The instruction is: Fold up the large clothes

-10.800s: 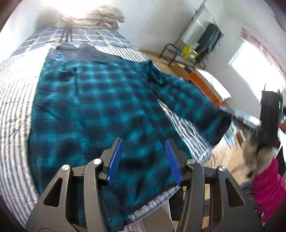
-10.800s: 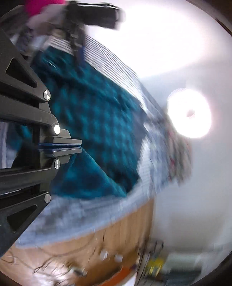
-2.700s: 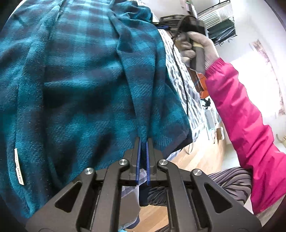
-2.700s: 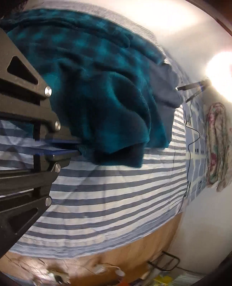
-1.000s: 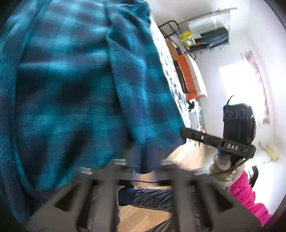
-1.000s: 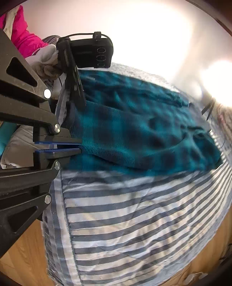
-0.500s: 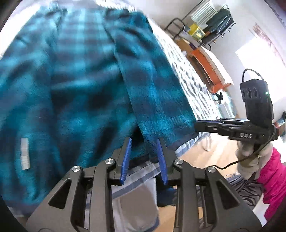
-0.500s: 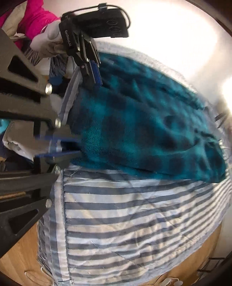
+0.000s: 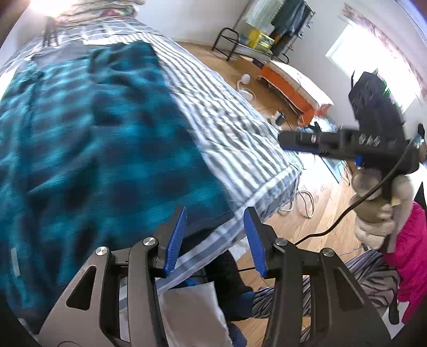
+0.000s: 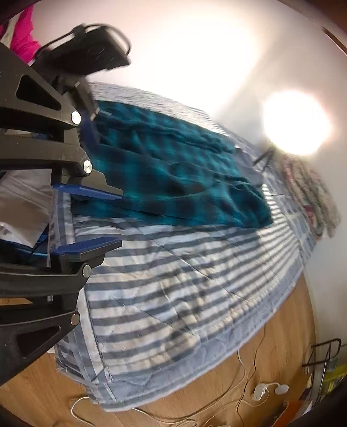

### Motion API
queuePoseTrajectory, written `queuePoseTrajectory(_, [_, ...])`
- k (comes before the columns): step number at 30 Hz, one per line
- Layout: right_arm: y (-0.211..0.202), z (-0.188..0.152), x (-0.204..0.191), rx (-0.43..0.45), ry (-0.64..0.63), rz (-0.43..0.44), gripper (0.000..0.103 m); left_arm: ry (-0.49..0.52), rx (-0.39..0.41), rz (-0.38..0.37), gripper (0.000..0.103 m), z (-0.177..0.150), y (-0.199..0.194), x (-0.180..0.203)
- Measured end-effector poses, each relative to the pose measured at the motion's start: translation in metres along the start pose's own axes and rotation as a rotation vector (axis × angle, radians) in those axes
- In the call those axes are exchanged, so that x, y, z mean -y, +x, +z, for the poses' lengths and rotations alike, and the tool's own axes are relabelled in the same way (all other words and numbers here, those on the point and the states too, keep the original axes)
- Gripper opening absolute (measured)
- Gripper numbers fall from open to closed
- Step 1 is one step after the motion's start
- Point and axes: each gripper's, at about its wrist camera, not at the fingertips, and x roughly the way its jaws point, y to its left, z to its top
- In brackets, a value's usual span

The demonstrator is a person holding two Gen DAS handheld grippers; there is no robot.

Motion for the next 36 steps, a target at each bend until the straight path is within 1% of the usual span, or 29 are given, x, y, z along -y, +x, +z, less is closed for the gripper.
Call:
queuePoseTrajectory(1, [-0.003,0.001,0.000,0.015,0.005,0.000,0.032,0.009,-0.016,0.006,0.056,0.001,0.009,0.005])
queuePoseTrajectory(2, [-0.007,0.001,0.001,0.030,0.010,0.001,0.032,0.018,-0.040,0.028,0.059,0.003,0.020,0.011])
queuePoseTrajectory(6, [-0.021,0.003,0.012,0.073,0.046,0.016,0.033,0.030,-0.087,0.116,0.060,0.010,0.052,0.020])
queuePoseTrajectory(9, [-0.027,0.004,0.017,0.084,0.057,0.019,0.033,0.006,-0.110,0.150,0.060,0.012,0.071,0.013])
queuePoseTrajectory(11, [-0.028,0.005,0.018,0.089,0.057,0.026,0.033,-0.005,-0.117,0.159,0.060,0.008,0.078,0.008])
queuePoseTrajectory(13, [-0.031,0.005,0.018,0.093,0.051,0.028,0.033,0.026,-0.108,0.172,0.060,0.005,0.081,0.008])
queuePoseTrajectory(15, [-0.031,0.006,0.016,0.092,0.046,0.032,0.034,0.081,-0.105,0.197,0.060,0.001,0.083,0.013])
queuePoseTrajectory(17, [-0.029,0.007,0.015,0.090,0.043,0.032,0.034,0.091,-0.092,0.196,0.060,-0.001,0.084,0.013])
queuePoseTrajectory(18, [-0.029,0.008,0.015,0.089,0.041,0.033,0.034,0.092,-0.083,0.196,0.056,-0.002,0.083,0.011])
queuePoseTrajectory(19, [-0.027,0.009,0.015,0.086,0.042,0.034,0.034,0.091,-0.073,0.198,0.049,-0.001,0.084,0.009])
queuePoseTrajectory(20, [-0.026,0.010,0.015,0.085,0.043,0.035,0.034,0.089,-0.067,0.196,0.044,-0.003,0.081,0.007])
queuePoseTrajectory(22, [-0.023,0.012,0.015,0.080,0.046,0.037,0.035,0.071,-0.063,0.169,0.022,-0.001,0.077,0.000])
queuePoseTrajectory(23, [-0.022,0.013,0.015,0.078,0.047,0.037,0.035,0.041,-0.063,0.135,0.019,0.001,0.073,-0.006])
queuePoseTrajectory(24, [-0.020,0.015,0.015,0.079,0.048,0.037,0.035,0.000,-0.060,0.082,0.016,0.005,0.069,-0.013])
queuePoseTrajectory(26, [-0.016,0.022,0.014,0.078,0.049,0.032,0.042,-0.076,-0.043,-0.007,0.014,0.008,0.058,-0.024])
queuePoseTrajectory(28, [-0.010,0.033,0.013,0.068,0.046,0.024,0.047,-0.120,-0.028,-0.057,0.014,0.011,0.048,-0.031])
queuePoseTrajectory(30, [-0.002,0.050,0.013,0.063,0.037,0.041,0.055,-0.151,-0.008,-0.089,0.013,0.013,0.036,-0.035])
queuePoseTrajectory(32, [0.012,0.079,0.014,0.070,0.026,0.057,0.063,-0.168,0.013,-0.112,0.013,0.014,0.025,-0.037])
queuePoseTrajectory(34, [0.028,0.103,0.018,0.089,0.025,0.064,0.066,-0.180,0.035,-0.131,0.013,0.015,0.016,-0.038])
queuePoseTrajectory(36, [0.052,0.130,0.022,0.105,0.037,0.041,0.067,-0.210,0.053,-0.159,0.013,0.015,0.008,-0.043])
